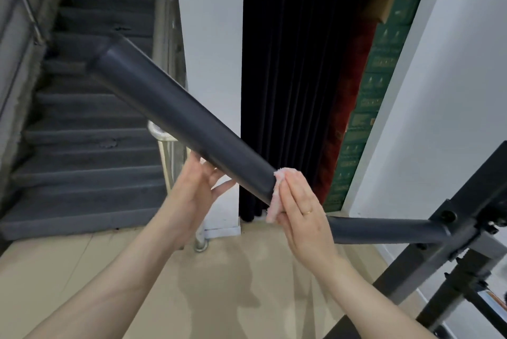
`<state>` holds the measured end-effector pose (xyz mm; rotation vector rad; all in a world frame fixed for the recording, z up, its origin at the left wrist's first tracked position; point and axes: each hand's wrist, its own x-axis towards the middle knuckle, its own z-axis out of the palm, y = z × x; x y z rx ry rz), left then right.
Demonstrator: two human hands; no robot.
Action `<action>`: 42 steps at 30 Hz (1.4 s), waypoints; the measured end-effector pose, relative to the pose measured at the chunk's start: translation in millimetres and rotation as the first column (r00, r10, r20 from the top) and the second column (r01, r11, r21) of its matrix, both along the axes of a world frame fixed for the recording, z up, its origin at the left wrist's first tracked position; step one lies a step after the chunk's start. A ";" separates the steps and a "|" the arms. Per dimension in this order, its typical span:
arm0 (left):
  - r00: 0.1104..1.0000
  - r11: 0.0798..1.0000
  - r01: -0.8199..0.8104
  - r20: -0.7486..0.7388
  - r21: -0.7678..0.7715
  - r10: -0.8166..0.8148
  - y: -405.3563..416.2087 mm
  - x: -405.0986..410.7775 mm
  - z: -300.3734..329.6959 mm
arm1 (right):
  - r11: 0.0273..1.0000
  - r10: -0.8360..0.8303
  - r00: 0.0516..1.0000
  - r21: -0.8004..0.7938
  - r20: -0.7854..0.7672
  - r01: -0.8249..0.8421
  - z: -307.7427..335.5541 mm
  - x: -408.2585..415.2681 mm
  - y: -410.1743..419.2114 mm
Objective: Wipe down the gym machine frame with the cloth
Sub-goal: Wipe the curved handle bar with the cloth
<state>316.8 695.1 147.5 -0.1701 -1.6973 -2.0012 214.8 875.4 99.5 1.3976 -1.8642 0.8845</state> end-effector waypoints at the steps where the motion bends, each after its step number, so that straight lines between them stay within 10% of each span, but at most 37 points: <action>1: 0.999 1.000 -0.013 -0.043 0.013 0.014 -8.7 2.9 8.1 | 0.998 0.062 0.998 -0.024 -0.011 -0.062 15.7 6.5 -19.3; 15: 0.996 0.996 -0.002 -0.088 0.090 0.009 -41.1 36.5 59.7 | 0.999 0.034 0.869 0.048 -0.494 -0.012 85.1 38.2 -82.4; 28: 0.992 0.980 0.118 -0.065 0.161 -0.109 -51.2 38.5 54.0 | 0.983 -0.175 0.985 -0.061 -0.004 0.175 107.4 87.5 -95.2; 34: 0.994 0.968 0.103 -0.050 0.227 -0.094 -49.1 38.6 52.1 | 0.987 0.006 0.999 -0.162 0.036 0.000 169.6 115.1 -145.7; 42: 0.973 0.981 0.156 0.151 0.116 -0.173 -24.0 24.4 4.2 | 0.965 -0.221 0.958 -0.101 0.183 0.242 50.6 61.2 -47.8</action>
